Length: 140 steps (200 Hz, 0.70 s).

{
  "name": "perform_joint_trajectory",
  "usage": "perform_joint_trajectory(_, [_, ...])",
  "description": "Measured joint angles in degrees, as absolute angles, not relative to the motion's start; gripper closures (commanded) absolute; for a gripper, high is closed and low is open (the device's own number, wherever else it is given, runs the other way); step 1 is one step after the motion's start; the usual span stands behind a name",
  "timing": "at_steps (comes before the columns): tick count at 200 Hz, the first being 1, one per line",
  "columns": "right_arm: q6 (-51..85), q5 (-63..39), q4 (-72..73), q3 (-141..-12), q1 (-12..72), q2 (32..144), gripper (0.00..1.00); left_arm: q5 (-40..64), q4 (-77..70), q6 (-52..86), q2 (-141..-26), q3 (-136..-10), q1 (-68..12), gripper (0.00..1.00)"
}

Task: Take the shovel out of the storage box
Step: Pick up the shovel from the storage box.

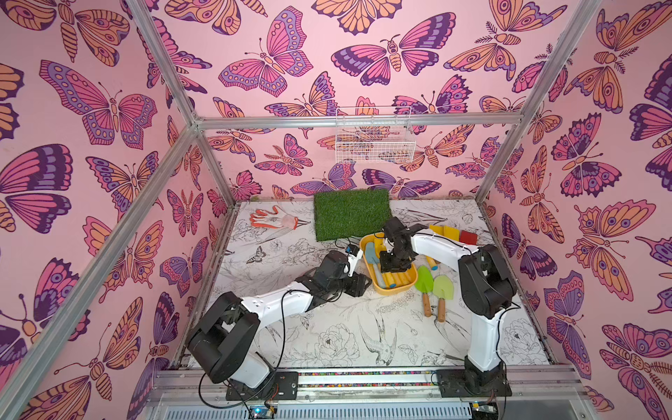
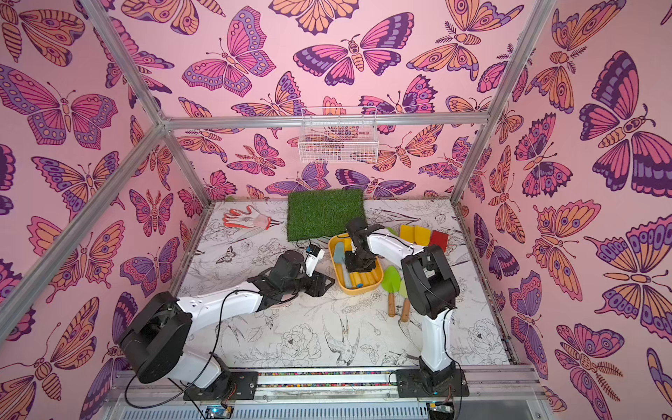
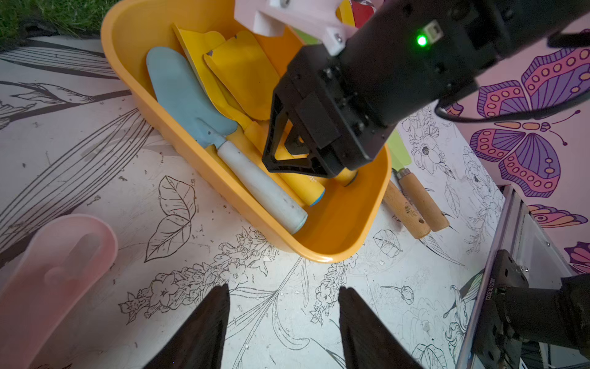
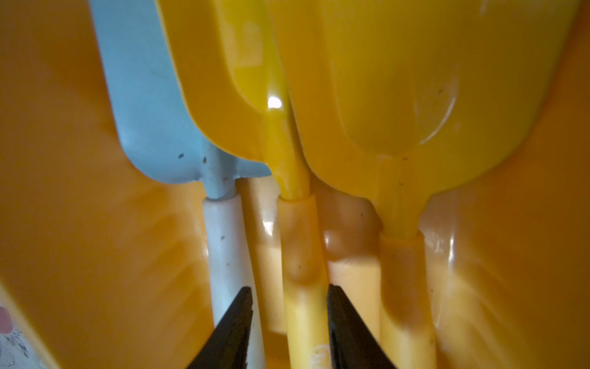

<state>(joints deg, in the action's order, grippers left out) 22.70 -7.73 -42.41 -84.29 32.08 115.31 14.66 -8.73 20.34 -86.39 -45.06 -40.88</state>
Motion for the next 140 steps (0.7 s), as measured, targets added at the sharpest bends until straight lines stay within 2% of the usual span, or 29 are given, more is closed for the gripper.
perform_joint_trajectory(59, [22.72, -6.90, -41.93, -87.53, 32.08, 119.46, 0.59, 14.55, -8.45, 19.64, -86.39, -45.06, -40.77, 0.40])
perform_joint_trajectory(140, [24.08, -6.09, -41.85, -87.94, 32.08, 119.55, 0.79, 14.55, -8.47, 19.51, -86.39, -45.06, -40.51, 0.39])
